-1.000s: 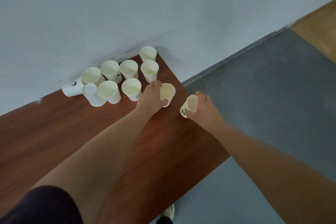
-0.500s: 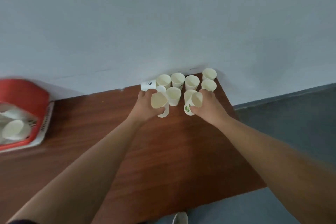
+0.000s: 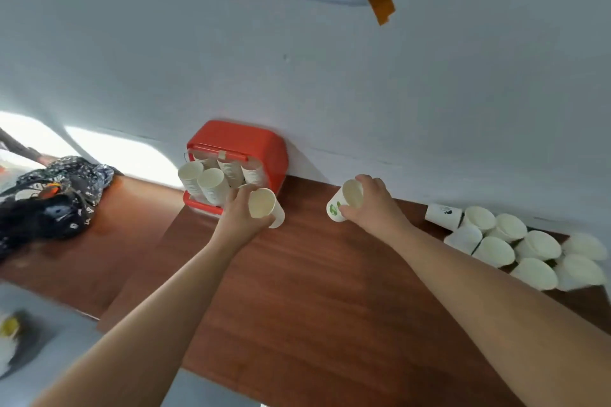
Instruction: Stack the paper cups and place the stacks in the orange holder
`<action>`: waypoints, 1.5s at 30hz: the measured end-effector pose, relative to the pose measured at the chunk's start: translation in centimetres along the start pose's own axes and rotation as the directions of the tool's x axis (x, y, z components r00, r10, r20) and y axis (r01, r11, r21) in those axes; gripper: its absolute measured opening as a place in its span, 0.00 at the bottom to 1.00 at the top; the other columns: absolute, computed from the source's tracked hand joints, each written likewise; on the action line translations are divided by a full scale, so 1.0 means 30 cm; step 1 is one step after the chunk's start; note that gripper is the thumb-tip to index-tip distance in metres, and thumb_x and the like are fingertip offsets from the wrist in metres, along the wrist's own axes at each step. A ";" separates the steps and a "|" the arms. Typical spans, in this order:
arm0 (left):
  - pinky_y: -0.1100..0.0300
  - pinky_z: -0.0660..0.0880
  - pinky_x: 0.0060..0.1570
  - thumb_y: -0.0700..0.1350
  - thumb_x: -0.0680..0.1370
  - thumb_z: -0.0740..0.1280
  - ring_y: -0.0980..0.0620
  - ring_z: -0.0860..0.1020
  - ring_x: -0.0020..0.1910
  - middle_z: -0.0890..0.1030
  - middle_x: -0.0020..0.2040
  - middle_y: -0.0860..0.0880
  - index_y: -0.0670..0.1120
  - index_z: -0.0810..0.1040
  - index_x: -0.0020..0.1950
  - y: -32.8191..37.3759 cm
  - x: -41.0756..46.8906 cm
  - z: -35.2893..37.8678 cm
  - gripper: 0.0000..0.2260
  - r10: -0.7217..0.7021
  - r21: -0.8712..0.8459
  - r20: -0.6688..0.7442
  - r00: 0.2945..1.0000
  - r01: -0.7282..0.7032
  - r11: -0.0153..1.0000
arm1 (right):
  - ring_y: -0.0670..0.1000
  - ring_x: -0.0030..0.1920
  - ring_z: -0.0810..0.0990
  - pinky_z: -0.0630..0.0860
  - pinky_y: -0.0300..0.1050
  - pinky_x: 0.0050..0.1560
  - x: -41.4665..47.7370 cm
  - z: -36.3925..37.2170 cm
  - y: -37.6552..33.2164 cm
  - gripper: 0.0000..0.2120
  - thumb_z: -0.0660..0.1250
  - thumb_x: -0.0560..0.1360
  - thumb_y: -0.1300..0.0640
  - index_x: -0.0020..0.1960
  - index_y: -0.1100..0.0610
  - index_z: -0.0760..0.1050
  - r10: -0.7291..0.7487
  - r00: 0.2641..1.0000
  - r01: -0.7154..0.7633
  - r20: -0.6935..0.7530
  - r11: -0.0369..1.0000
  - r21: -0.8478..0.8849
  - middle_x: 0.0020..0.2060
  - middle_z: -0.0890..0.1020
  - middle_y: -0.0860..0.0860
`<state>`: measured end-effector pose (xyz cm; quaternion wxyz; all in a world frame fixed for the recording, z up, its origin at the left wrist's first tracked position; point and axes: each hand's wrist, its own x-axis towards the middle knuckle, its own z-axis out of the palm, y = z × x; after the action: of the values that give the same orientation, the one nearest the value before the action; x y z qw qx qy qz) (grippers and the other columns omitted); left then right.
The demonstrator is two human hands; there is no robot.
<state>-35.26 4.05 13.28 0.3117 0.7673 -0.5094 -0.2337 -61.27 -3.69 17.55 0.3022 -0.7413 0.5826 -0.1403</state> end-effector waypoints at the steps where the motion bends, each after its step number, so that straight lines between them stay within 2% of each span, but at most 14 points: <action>1: 0.55 0.68 0.58 0.44 0.69 0.77 0.48 0.71 0.63 0.67 0.66 0.51 0.50 0.69 0.70 -0.051 0.019 -0.036 0.32 -0.019 -0.008 -0.012 1.000 0.018 1.000 | 0.57 0.58 0.74 0.69 0.46 0.52 0.026 0.039 -0.047 0.29 0.71 0.73 0.53 0.70 0.56 0.64 0.000 1.000 0.000 0.015 1.000 -0.006 0.62 0.69 0.54; 6: 0.52 0.70 0.58 0.44 0.70 0.77 0.45 0.70 0.66 0.66 0.69 0.47 0.48 0.67 0.72 -0.241 0.181 -0.120 0.33 -0.052 0.008 -0.044 0.998 0.052 0.999 | 0.57 0.59 0.74 0.72 0.48 0.58 0.164 0.223 -0.211 0.31 0.73 0.71 0.52 0.70 0.57 0.66 -0.006 0.998 0.006 0.066 1.000 0.004 0.61 0.70 0.55; 13: 0.45 0.75 0.57 0.47 0.70 0.78 0.41 0.74 0.63 0.68 0.68 0.46 0.48 0.66 0.74 -0.336 0.388 -0.043 0.35 0.028 0.035 -0.052 0.998 -0.027 0.999 | 0.57 0.64 0.71 0.69 0.47 0.63 0.342 0.395 -0.314 0.30 0.73 0.72 0.56 0.70 0.61 0.66 0.007 0.998 -0.006 0.059 1.000 -0.023 0.64 0.70 0.58; 15: 0.46 0.75 0.58 0.48 0.70 0.78 0.42 0.74 0.63 0.69 0.68 0.47 0.48 0.65 0.76 -0.358 0.429 -0.016 0.38 0.049 0.097 -0.022 0.999 -0.047 0.994 | 0.58 0.64 0.70 0.67 0.45 0.62 0.376 0.426 -0.327 0.27 0.72 0.73 0.58 0.68 0.64 0.67 0.011 0.998 -0.008 0.059 0.999 -0.039 0.63 0.71 0.60; 21: 0.42 0.76 0.59 0.52 0.71 0.77 0.43 0.67 0.71 0.66 0.73 0.48 0.47 0.67 0.76 -0.455 0.496 0.066 0.37 0.008 0.249 0.156 0.988 -0.047 0.967 | 0.53 0.61 0.71 0.67 0.40 0.57 0.444 0.501 -0.331 0.32 0.74 0.70 0.57 0.70 0.58 0.64 0.043 0.999 -0.043 0.000 0.998 0.049 0.64 0.69 0.54; 24: 0.43 0.71 0.66 0.49 0.71 0.77 0.43 0.64 0.74 0.67 0.74 0.45 0.46 0.64 0.78 -0.486 0.516 0.093 0.39 0.007 0.180 0.237 0.971 -0.051 0.982 | 0.48 0.55 0.69 0.65 0.37 0.55 0.454 0.528 -0.339 0.32 0.75 0.70 0.57 0.69 0.56 0.64 0.001 1.000 -0.001 0.003 0.998 0.059 0.62 0.67 0.53; 27: 0.42 0.69 0.68 0.48 0.71 0.77 0.43 0.67 0.73 0.69 0.74 0.43 0.45 0.62 0.79 -0.528 0.524 0.107 0.40 -0.015 0.026 0.260 0.965 0.009 1.000 | 0.44 0.55 0.68 0.67 0.37 0.56 0.467 0.565 -0.353 0.32 0.76 0.69 0.56 0.69 0.53 0.66 -0.065 0.998 0.066 -0.013 0.989 0.129 0.61 0.68 0.50; 32: 0.45 0.70 0.69 0.41 0.79 0.63 0.50 0.72 0.70 0.73 0.70 0.50 0.49 0.66 0.75 -0.581 0.513 0.097 0.24 -0.071 -0.262 0.257 0.964 0.140 0.955 | 0.47 0.56 0.71 0.74 0.45 0.57 0.493 0.658 -0.370 0.30 0.76 0.69 0.56 0.66 0.55 0.65 -0.105 0.994 0.109 -0.035 0.987 0.116 0.60 0.70 0.50; 34: 0.54 0.67 0.72 0.45 0.83 0.60 0.58 0.70 0.70 0.73 0.70 0.55 0.50 0.68 0.75 -0.564 0.506 0.072 0.19 -0.134 -0.367 0.257 0.957 0.225 0.903 | 0.50 0.58 0.73 0.75 0.48 0.58 0.502 0.698 -0.368 0.31 0.76 0.69 0.56 0.66 0.57 0.65 -0.127 0.991 0.129 -0.038 0.989 0.069 0.61 0.70 0.51; 36: 0.75 0.66 0.62 0.48 0.86 0.57 0.74 0.71 0.60 0.75 0.61 0.63 0.53 0.73 0.68 -0.546 0.491 0.057 0.13 -0.137 -0.435 0.271 0.953 0.248 0.865 | 0.53 0.61 0.74 0.75 0.48 0.59 0.512 0.731 -0.363 0.33 0.76 0.69 0.56 0.69 0.58 0.64 -0.163 0.987 0.163 -0.002 0.987 0.014 0.63 0.70 0.54; 37: 0.78 0.66 0.55 0.49 0.86 0.56 0.77 0.72 0.56 0.76 0.58 0.66 0.56 0.74 0.64 -0.537 0.485 0.053 0.10 -0.123 -0.468 0.268 0.956 0.240 0.851 | 0.54 0.61 0.74 0.75 0.48 0.60 0.518 0.745 -0.360 0.35 0.76 0.69 0.56 0.70 0.58 0.63 -0.182 0.983 0.182 0.030 0.983 -0.005 0.63 0.70 0.55; 39: 0.76 0.67 0.55 0.52 0.86 0.55 0.73 0.74 0.57 0.79 0.57 0.63 0.60 0.76 0.61 -0.538 0.477 0.051 0.11 -0.089 -0.516 0.258 0.962 0.215 0.829 | 0.55 0.61 0.74 0.75 0.50 0.60 0.531 0.771 -0.356 0.36 0.75 0.69 0.55 0.72 0.57 0.62 -0.205 0.973 0.209 0.103 0.977 -0.038 0.63 0.70 0.55; 42: 0.68 0.68 0.65 0.52 0.85 0.59 0.65 0.72 0.67 0.78 0.65 0.61 0.56 0.74 0.70 -0.575 0.483 0.058 0.14 -0.048 -0.536 0.275 0.960 0.195 0.821 | 0.57 0.62 0.75 0.76 0.54 0.59 0.557 0.804 -0.348 0.31 0.73 0.71 0.54 0.71 0.56 0.65 -0.177 0.971 0.194 0.163 0.977 -0.093 0.64 0.72 0.55; 45: 0.54 0.67 0.73 0.47 0.83 0.63 0.58 0.70 0.72 0.73 0.72 0.57 0.52 0.68 0.76 -0.616 0.489 0.077 0.21 -0.037 -0.435 0.242 0.970 0.142 0.889 | 0.57 0.63 0.76 0.76 0.56 0.59 0.580 0.833 -0.340 0.31 0.73 0.72 0.51 0.71 0.54 0.65 -0.074 0.979 0.086 0.191 0.995 -0.055 0.67 0.72 0.55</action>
<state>-19.63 -4.80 -2.16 0.4091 0.6655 -0.4376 -0.4453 -34.44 -11.68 1.84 0.3266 -0.7832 0.5252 -0.0632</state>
